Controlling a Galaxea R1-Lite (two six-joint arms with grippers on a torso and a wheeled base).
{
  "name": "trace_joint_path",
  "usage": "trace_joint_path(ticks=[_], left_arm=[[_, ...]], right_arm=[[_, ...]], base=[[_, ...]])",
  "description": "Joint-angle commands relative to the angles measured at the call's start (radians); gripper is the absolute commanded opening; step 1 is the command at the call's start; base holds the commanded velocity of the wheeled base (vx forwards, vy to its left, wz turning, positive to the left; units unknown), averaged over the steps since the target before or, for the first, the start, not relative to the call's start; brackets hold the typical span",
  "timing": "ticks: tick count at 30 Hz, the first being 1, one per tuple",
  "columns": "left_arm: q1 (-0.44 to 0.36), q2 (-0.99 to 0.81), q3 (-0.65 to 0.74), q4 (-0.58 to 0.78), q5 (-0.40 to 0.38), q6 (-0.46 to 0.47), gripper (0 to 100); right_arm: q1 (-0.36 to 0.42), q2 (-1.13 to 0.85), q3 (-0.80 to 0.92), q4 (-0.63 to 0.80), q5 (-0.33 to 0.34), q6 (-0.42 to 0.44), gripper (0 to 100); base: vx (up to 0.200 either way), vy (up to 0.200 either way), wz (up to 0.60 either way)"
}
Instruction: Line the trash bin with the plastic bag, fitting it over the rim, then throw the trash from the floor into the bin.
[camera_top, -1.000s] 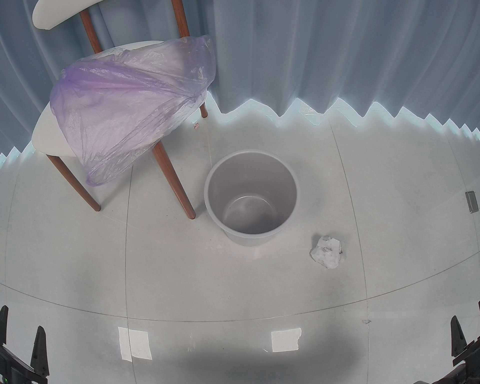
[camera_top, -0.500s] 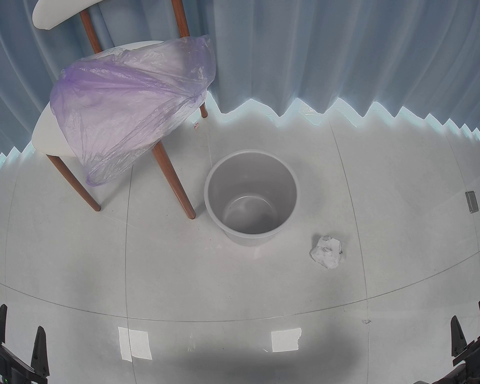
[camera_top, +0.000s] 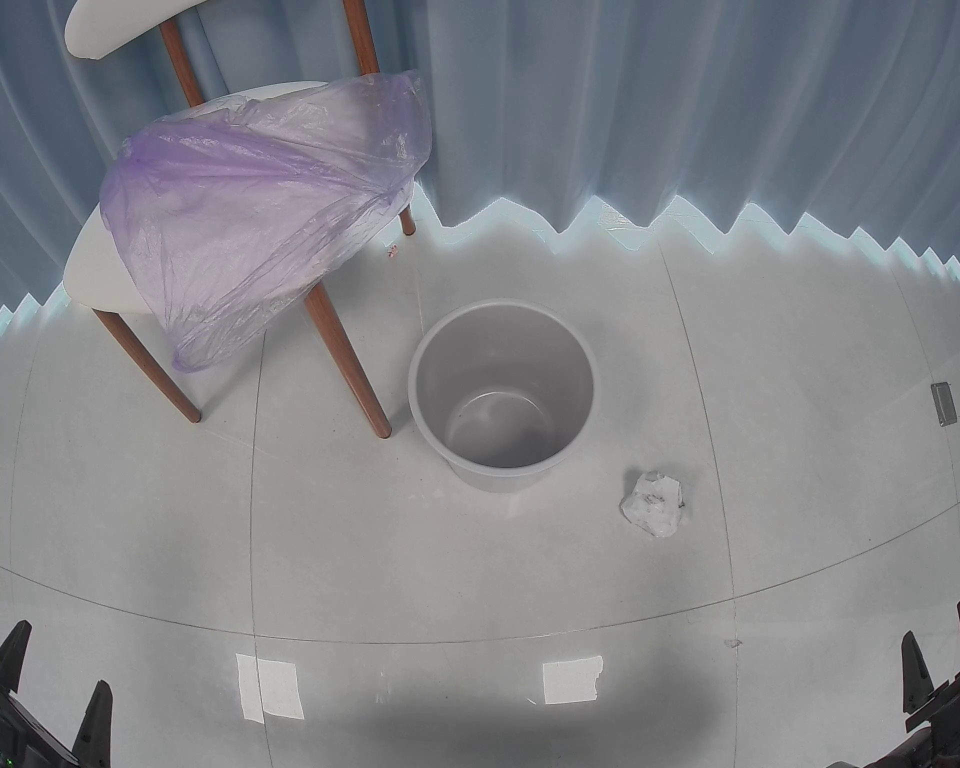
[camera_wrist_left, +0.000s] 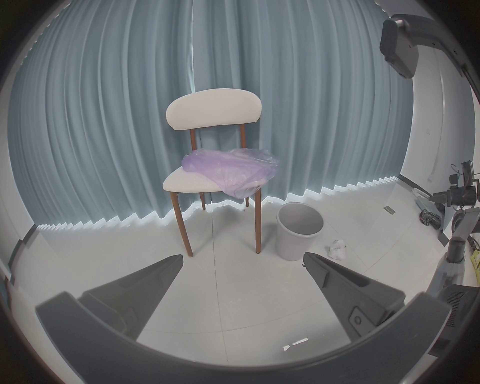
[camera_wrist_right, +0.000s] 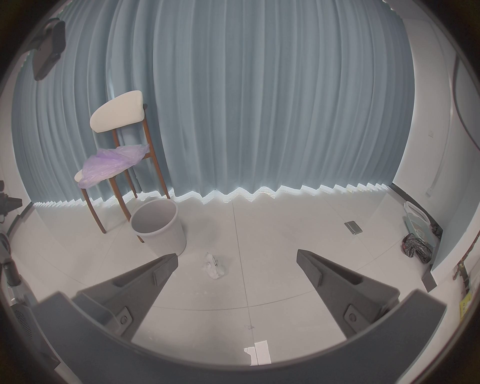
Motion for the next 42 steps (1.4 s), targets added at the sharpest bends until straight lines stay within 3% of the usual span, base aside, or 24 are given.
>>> trace_joint_path(ticks=[1,9,18,30,42], left_arm=[[-0.026,0.064,-0.042,0.006,-0.006,0.008,100],[-0.112,0.241,-0.116,-0.004,-0.01,-0.003,100],[-0.132,0.363,-0.179,-0.006,-0.013,0.003,100],[-0.236,0.561,-0.306,-0.01,-0.039,-0.007,100],[-0.251,0.873,-0.443,-0.228,-0.044,0.029,100]], right_arm=[[0.0,-0.018,0.018,0.0,0.0,0.0,100],[0.0,-0.018,0.018,0.0,0.0,0.0,100],[0.0,-0.018,0.018,0.0,0.0,0.0,100],[0.0,-0.018,0.018,0.0,0.0,0.0,100],[0.0,-0.018,0.018,0.0,0.0,0.0,100]], base=[[0.0,0.0,0.0],[0.0,0.0,0.0],[0.0,0.0,0.0],[0.0,0.0,0.0],[0.0,0.0,0.0]])
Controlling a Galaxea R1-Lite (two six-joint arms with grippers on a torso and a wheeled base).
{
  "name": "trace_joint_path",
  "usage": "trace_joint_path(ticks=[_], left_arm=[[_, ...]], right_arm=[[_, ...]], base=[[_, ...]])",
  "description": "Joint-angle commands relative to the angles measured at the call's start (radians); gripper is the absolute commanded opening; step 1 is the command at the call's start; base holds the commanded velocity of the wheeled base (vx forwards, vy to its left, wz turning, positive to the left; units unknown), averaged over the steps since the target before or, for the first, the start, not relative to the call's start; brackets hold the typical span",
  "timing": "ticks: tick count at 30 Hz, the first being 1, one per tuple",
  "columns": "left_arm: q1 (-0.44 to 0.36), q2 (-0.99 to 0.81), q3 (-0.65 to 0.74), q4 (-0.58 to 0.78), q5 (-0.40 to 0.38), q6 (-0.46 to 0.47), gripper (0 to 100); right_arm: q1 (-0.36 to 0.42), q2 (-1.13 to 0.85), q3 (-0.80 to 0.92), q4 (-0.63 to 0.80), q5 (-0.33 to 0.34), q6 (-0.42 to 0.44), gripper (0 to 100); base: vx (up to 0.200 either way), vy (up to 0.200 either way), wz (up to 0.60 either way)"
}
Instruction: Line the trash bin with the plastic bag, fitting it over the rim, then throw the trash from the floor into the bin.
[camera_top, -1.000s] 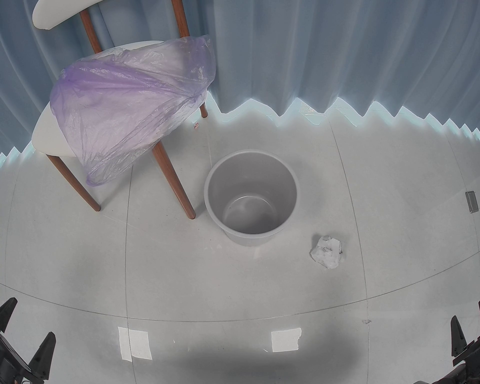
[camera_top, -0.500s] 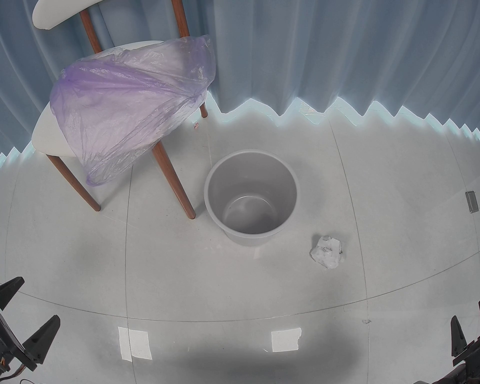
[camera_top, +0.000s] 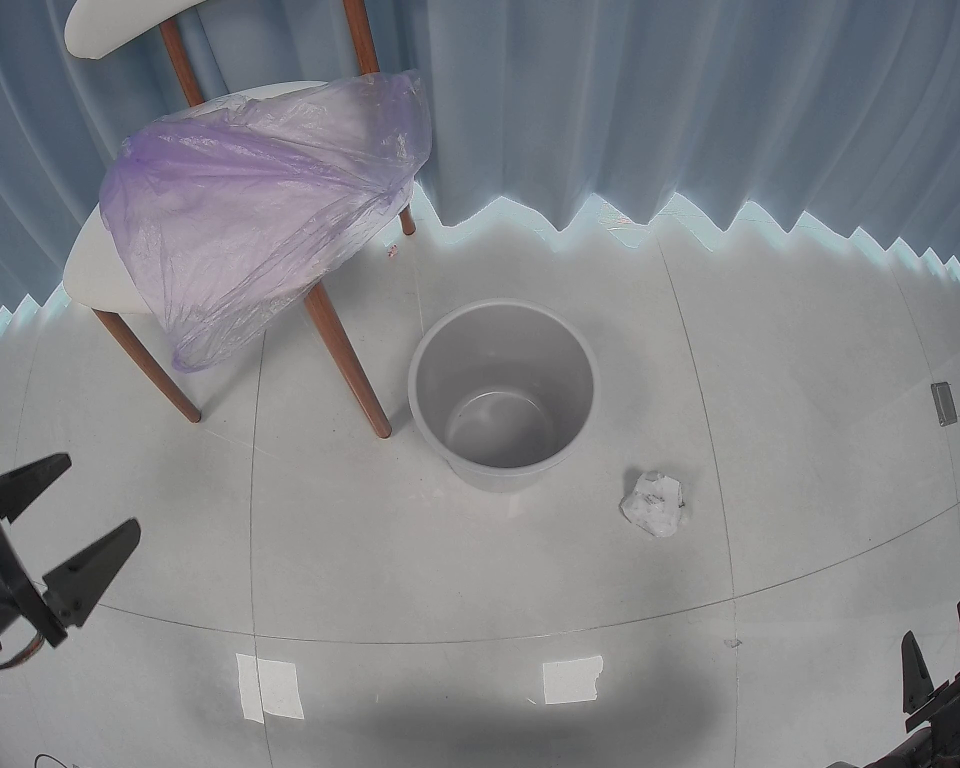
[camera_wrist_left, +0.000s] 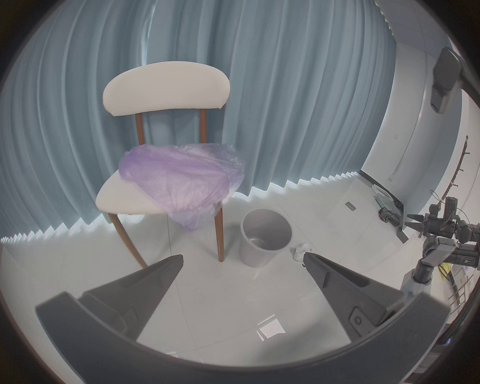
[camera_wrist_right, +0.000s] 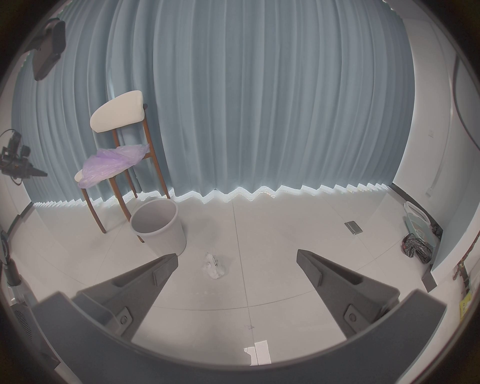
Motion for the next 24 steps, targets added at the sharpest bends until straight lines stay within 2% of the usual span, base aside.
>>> trace_joint_path(ticks=[1,4,9,15,24], left_arm=[[-0.02,0.19,-0.081,-0.071,-0.003,0.036,100],[-0.03,0.239,-0.108,-0.071,0.004,0.098,100],[-0.03,0.331,-0.16,-0.074,0.007,0.136,100],[-0.037,0.458,-0.244,-0.092,0.055,0.207,100],[-0.04,0.702,-0.371,-0.262,0.099,0.341,100]], right_arm=[[0.0,-0.018,0.018,0.0,0.0,0.0,100],[0.0,-0.018,0.018,0.0,0.0,0.0,100],[0.0,-0.018,0.018,0.0,0.0,0.0,100],[0.0,-0.018,0.018,0.0,0.0,0.0,100],[0.0,-0.018,0.018,0.0,0.0,0.0,100]], base=[[0.0,0.0,0.0],[0.0,0.0,0.0],[0.0,0.0,0.0],[0.0,0.0,0.0],[0.0,0.0,0.0]])
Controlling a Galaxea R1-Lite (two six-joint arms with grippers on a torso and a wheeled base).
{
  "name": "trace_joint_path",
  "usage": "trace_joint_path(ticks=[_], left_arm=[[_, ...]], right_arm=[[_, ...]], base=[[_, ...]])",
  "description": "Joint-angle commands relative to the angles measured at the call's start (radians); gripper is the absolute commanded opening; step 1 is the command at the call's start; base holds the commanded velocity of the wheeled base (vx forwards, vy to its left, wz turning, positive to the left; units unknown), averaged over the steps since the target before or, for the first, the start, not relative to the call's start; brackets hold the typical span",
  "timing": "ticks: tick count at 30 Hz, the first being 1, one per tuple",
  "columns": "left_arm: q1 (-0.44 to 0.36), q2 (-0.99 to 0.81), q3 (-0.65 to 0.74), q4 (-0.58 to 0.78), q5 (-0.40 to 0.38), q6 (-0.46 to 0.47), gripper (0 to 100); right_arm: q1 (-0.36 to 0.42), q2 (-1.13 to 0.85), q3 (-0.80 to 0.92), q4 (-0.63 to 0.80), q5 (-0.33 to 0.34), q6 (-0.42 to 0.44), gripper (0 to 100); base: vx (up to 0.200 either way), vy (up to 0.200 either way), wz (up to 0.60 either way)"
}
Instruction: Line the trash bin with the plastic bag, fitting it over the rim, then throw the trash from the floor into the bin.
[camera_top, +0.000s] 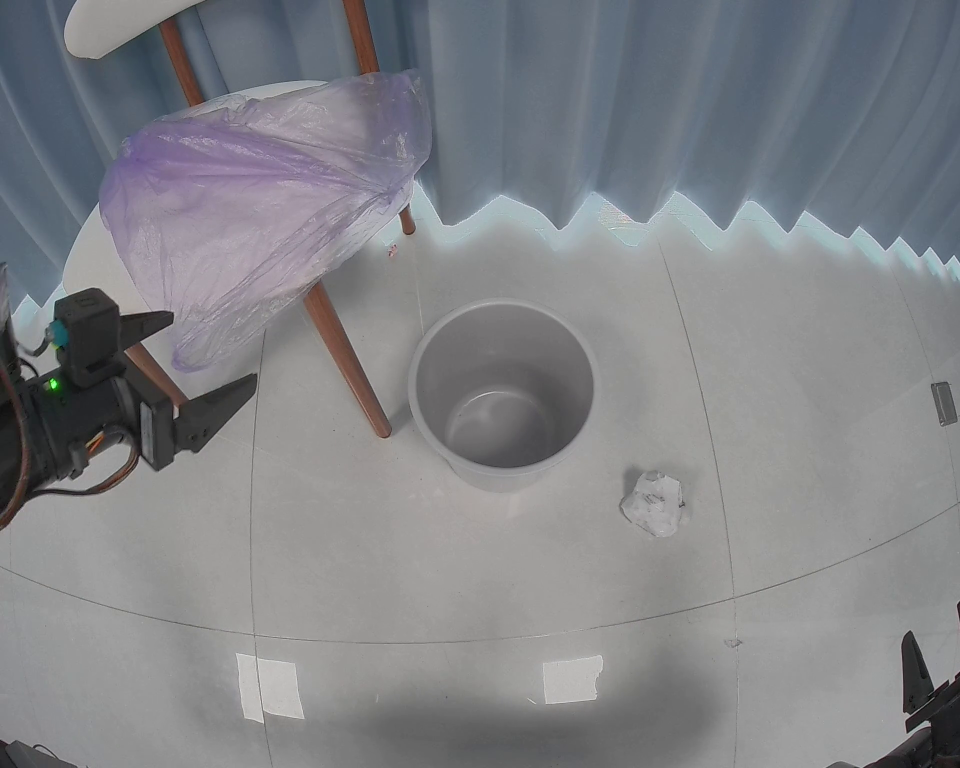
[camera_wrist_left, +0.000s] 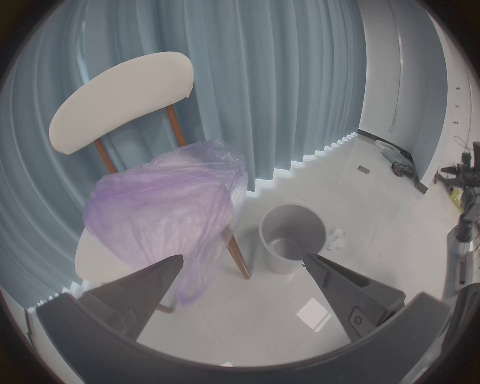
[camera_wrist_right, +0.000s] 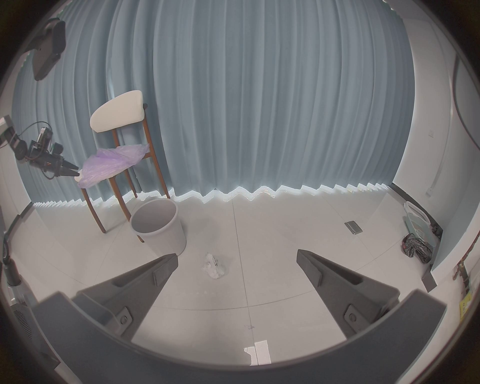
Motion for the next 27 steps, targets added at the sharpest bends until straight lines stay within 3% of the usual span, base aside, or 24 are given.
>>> trace_joint_path(ticks=[1,7,18,27], left_arm=[[-0.005,0.196,-0.095,-0.095,0.033,0.056,100],[-0.026,0.32,-0.193,-0.211,0.099,0.101,100],[-0.028,0.41,-0.325,-0.242,0.136,0.236,100],[-0.026,0.455,-0.334,-0.326,0.28,0.362,100]], right_arm=[[0.0,-0.018,0.018,0.0,0.0,0.0,100],[0.0,-0.018,0.018,0.0,0.0,0.0,100],[0.0,-0.018,0.018,0.0,0.0,0.0,100],[0.0,-0.018,0.018,0.0,0.0,0.0,100]], base=[[0.0,0.0,0.0],[0.0,0.0,0.0],[0.0,0.0,0.0],[0.0,0.0,0.0]])
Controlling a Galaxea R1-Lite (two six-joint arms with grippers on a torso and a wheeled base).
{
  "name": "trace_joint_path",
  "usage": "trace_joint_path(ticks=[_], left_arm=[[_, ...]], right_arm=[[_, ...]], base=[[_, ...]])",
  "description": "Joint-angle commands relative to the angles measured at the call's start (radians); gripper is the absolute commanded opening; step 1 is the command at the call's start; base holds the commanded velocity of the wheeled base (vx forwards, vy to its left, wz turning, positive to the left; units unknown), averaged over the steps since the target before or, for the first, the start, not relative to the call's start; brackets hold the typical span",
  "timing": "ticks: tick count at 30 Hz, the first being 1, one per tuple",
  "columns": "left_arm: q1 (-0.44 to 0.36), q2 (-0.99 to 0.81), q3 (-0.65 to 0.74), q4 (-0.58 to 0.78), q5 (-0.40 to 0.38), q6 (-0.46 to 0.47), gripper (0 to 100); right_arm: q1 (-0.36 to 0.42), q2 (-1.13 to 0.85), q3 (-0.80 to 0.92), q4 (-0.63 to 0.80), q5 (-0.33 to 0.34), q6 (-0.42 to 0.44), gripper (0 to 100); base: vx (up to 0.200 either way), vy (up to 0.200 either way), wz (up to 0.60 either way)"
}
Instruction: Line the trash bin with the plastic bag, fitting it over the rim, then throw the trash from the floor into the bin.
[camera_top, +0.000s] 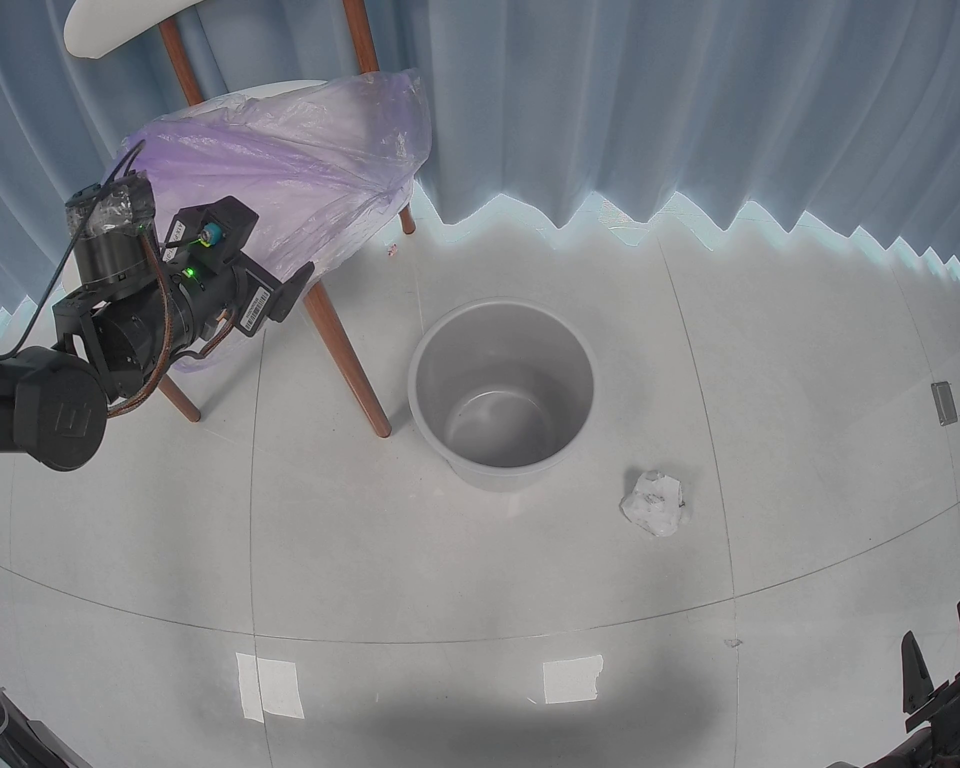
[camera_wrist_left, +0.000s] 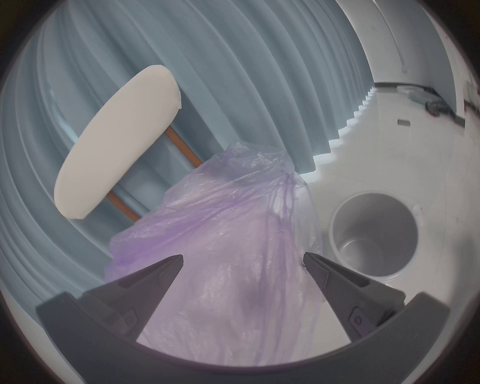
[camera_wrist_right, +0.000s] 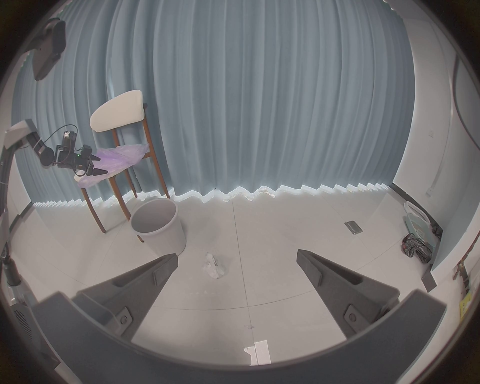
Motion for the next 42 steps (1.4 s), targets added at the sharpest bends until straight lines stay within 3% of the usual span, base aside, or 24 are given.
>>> trace_joint_path(ticks=[1,6,12,38,39,42], left_arm=[[0.002,0.032,-0.001,-0.037,0.026,0.044,100],[-0.06,0.036,-0.003,-0.059,-0.008,0.04,100],[-0.078,0.033,0.005,-0.057,-0.048,0.04,100],[-0.077,0.125,-0.016,-0.1,0.124,0.027,100],[-0.077,0.125,-0.016,-0.1,0.125,0.027,0],[-0.077,0.128,-0.013,-0.102,0.125,0.021,0]], right_arm=[[0.0,-0.018,0.018,-0.001,0.0,0.0,100],[0.0,-0.018,0.018,-0.001,0.0,0.0,100],[0.0,-0.018,0.018,-0.001,0.0,0.0,100],[0.0,-0.018,0.018,-0.001,0.0,0.0,100],[0.0,-0.018,0.018,-0.001,0.0,0.0,100],[0.0,-0.018,0.018,-0.001,0.0,0.0,100]], base=[[0.0,0.0,0.0],[0.0,0.0,0.0],[0.0,0.0,0.0],[0.0,0.0,0.0],[0.0,0.0,0.0],[0.0,0.0,0.0]])
